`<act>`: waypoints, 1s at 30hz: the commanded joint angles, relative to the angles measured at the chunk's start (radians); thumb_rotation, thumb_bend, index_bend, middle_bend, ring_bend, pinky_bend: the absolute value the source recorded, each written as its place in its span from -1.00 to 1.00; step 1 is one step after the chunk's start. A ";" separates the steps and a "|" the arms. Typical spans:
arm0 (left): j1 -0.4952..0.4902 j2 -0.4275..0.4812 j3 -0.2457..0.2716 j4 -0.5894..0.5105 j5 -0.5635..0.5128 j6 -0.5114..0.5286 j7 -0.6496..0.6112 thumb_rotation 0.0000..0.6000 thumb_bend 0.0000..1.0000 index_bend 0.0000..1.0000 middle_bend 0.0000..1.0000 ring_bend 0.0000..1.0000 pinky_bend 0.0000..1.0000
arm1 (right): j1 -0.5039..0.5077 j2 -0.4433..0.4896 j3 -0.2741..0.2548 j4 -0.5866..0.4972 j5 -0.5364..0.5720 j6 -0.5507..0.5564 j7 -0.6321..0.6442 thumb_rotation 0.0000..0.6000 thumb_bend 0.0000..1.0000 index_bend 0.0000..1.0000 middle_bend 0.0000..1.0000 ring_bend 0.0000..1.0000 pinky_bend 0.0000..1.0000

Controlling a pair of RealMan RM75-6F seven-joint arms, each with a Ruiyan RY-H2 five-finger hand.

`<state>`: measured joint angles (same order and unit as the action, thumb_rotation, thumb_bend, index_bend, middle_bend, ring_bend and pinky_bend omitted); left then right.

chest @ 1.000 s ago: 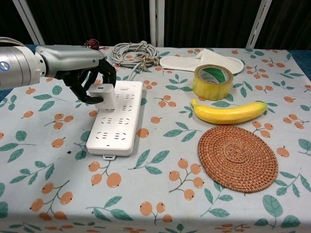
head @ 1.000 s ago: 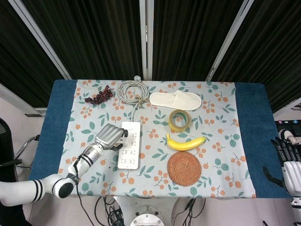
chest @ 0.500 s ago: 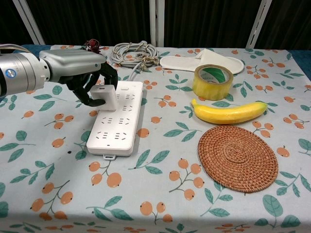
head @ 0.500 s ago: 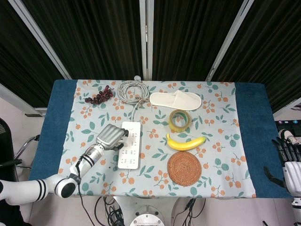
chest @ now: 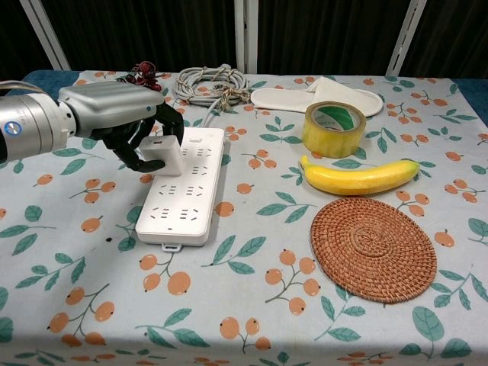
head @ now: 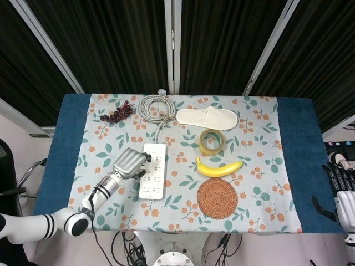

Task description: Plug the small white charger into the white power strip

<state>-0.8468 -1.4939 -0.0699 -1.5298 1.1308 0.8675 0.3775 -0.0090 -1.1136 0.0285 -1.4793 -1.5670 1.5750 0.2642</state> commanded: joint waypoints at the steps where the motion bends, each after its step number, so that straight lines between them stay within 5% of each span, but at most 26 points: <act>1: 0.000 -0.004 0.001 0.004 -0.001 -0.002 0.003 1.00 -0.16 0.48 0.64 0.28 0.28 | 0.000 0.000 0.000 0.000 0.000 0.000 0.000 1.00 -0.46 -1.00 -1.00 -1.00 -1.00; 22: -0.005 -0.018 -0.005 0.007 -0.044 -0.006 0.054 1.00 -0.16 0.47 0.63 0.29 0.27 | -0.003 -0.003 0.003 0.009 0.006 -0.001 0.009 1.00 -0.46 -1.00 -1.00 -1.00 -1.00; 30: -0.001 -0.003 -0.005 -0.015 -0.041 0.003 0.060 1.00 -0.32 -0.07 0.12 -0.01 0.23 | -0.004 -0.004 0.004 0.008 0.005 0.002 0.007 1.00 -0.46 -1.00 -1.00 -1.00 -1.00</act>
<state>-0.8484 -1.4974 -0.0749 -1.5441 1.0895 0.8701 0.4371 -0.0128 -1.1176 0.0321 -1.4717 -1.5620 1.5767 0.2708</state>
